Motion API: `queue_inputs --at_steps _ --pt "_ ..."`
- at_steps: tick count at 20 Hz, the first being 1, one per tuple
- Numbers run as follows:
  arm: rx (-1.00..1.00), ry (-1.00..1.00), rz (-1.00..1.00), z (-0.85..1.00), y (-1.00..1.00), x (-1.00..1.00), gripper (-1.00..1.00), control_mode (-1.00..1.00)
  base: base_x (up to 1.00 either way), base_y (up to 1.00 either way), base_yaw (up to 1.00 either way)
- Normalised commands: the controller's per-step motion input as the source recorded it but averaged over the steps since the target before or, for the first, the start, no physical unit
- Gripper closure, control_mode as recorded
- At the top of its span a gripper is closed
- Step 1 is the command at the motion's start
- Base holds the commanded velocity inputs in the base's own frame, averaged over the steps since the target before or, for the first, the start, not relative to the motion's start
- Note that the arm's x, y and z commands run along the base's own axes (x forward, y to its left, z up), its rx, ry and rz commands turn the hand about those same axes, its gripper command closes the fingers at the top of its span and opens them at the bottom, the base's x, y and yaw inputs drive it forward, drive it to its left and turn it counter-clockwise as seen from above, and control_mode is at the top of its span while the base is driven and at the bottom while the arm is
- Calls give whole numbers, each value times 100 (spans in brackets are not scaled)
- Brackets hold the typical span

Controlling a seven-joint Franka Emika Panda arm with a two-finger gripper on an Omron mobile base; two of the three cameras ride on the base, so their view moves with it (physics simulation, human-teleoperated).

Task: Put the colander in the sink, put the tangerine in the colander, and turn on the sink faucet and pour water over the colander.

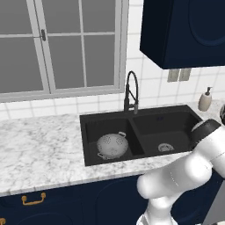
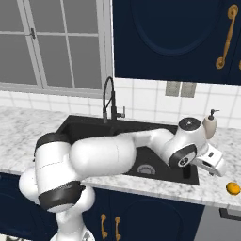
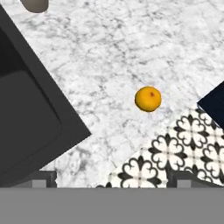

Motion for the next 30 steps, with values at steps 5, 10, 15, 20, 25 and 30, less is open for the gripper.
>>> queue_inputs --at_steps 5,10,15,20,25,30 --pt "9 -2 0 -11 -66 -3 -100 -100 0 0 0" --pt "4 0 0 -37 -40 0 -100 -100 0 0 0" --pt "0 0 0 -38 -32 0 -100 -100 0 0 0" --pt "0 0 0 -27 -23 1 -100 -100 0 0 0" --pt "1 0 0 -36 -8 6 -100 -100 0 0 0" --pt "0 0 0 -40 -8 21 -100 -100 0 0 0"
